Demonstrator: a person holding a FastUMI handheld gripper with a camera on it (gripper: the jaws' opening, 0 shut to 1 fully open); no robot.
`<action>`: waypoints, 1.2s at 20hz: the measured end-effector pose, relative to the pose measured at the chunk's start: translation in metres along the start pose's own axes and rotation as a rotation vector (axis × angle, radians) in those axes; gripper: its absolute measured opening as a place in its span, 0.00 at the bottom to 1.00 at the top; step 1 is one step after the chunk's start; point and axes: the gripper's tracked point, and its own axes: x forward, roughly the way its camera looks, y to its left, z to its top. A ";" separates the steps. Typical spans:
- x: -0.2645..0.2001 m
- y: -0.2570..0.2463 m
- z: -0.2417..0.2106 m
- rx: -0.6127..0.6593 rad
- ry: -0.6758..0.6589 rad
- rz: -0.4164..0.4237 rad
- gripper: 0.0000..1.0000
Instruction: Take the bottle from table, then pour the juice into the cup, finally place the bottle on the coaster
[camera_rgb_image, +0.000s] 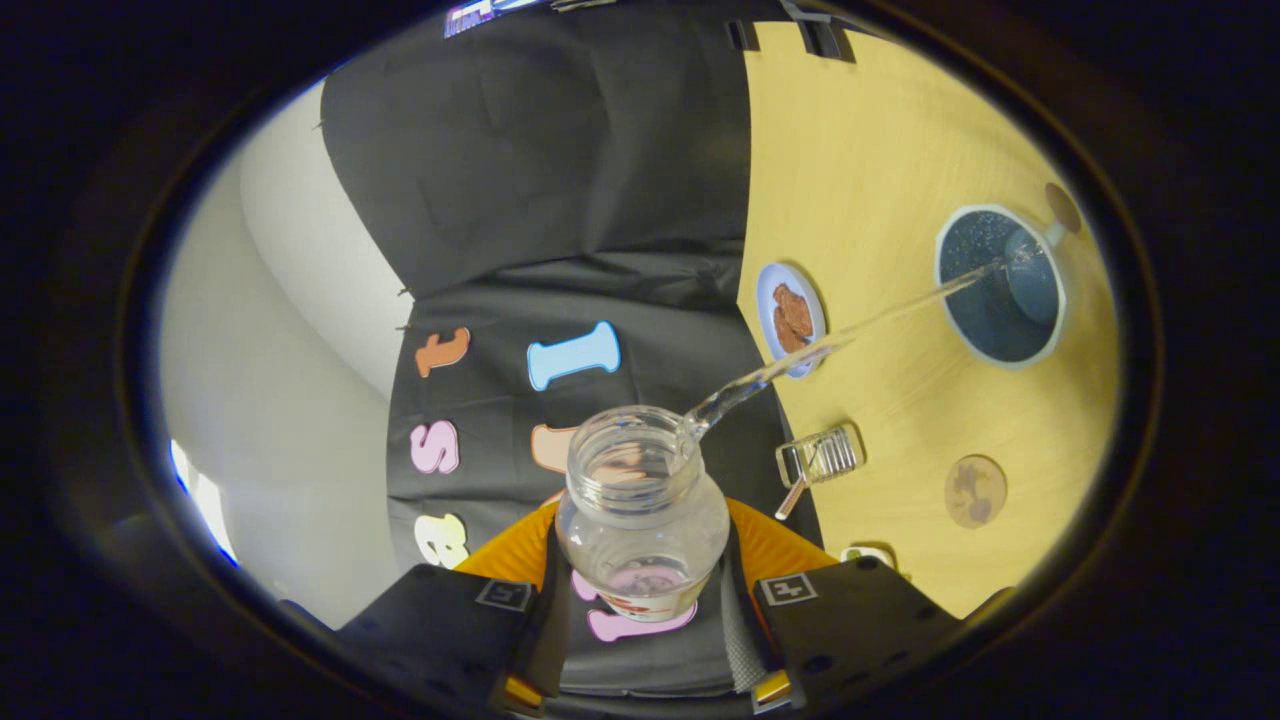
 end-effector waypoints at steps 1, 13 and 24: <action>0.000 0.001 0.000 0.003 -0.001 0.000 0.67; 0.001 0.014 -0.003 0.055 -0.020 0.011 0.67; 0.007 0.022 -0.006 0.111 -0.043 0.025 0.67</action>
